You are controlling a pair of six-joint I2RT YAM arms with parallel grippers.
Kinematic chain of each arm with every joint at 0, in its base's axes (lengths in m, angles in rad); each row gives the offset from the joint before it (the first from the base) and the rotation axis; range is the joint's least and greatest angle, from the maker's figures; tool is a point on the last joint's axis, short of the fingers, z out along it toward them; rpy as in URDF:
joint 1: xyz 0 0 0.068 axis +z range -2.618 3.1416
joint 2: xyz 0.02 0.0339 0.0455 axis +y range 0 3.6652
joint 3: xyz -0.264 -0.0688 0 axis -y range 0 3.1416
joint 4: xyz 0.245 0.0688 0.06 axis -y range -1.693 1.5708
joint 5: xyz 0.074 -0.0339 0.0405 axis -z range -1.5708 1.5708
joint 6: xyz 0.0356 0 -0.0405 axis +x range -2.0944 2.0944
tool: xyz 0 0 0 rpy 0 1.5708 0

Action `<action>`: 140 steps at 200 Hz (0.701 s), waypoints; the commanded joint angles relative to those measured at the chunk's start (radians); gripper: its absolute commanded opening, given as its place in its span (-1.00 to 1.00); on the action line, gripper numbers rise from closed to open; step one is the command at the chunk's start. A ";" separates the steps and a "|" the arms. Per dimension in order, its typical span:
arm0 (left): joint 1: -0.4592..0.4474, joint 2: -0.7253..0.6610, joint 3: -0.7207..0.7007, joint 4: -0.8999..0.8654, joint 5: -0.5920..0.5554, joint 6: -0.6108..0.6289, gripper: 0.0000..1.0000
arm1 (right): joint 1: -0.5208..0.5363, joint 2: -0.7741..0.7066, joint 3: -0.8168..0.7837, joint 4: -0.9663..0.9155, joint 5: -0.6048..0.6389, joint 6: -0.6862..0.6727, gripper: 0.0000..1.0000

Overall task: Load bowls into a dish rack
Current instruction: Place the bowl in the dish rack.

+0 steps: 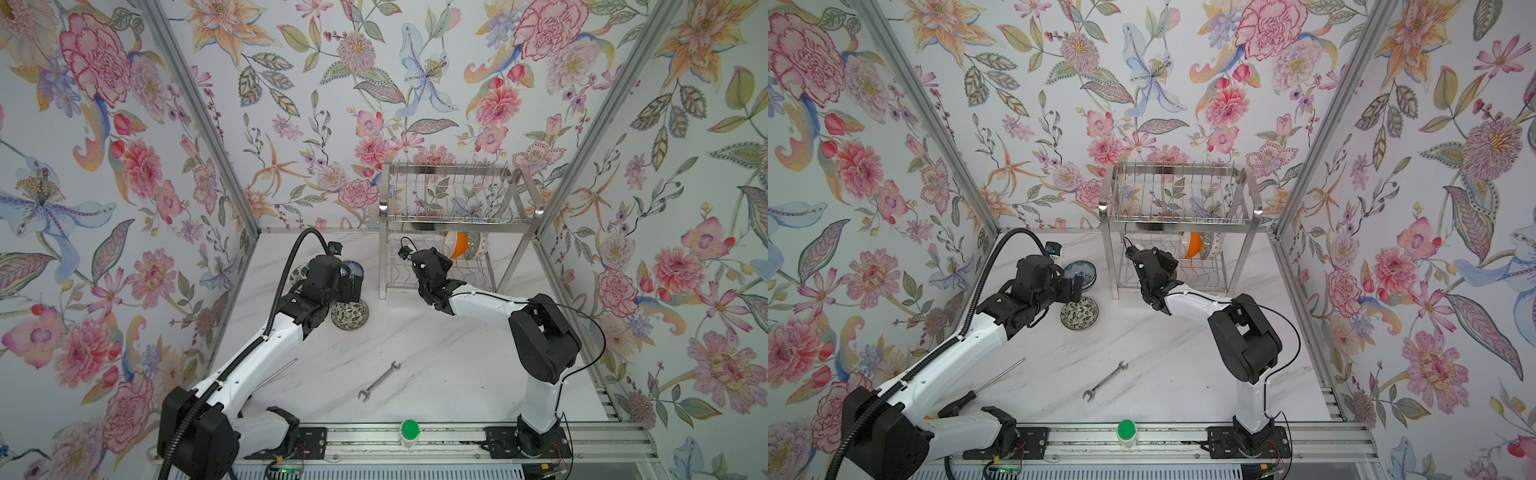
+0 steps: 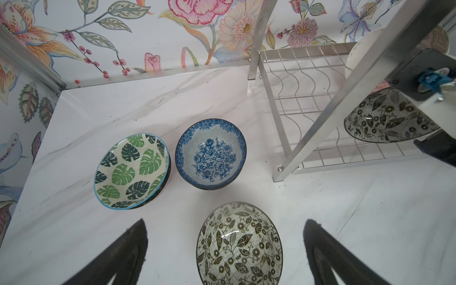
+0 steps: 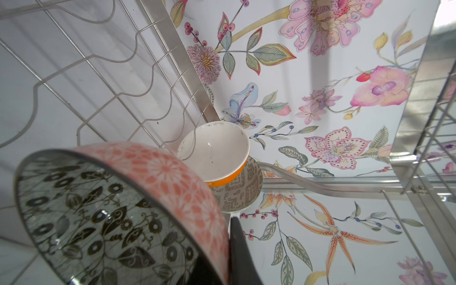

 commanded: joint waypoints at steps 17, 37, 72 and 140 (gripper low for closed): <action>0.012 -0.002 -0.008 -0.004 0.005 0.016 0.98 | -0.015 0.042 0.095 0.116 0.049 -0.087 -1.00; 0.012 -0.004 -0.011 -0.007 0.003 0.018 0.99 | -0.062 0.084 0.132 0.135 0.055 -0.123 -1.00; 0.018 -0.015 -0.016 -0.010 0.000 0.019 0.98 | -0.086 0.144 0.187 0.156 0.052 -0.157 -1.00; 0.023 -0.014 -0.020 -0.009 0.004 0.020 0.98 | -0.098 0.285 0.380 0.129 0.095 -0.150 -1.00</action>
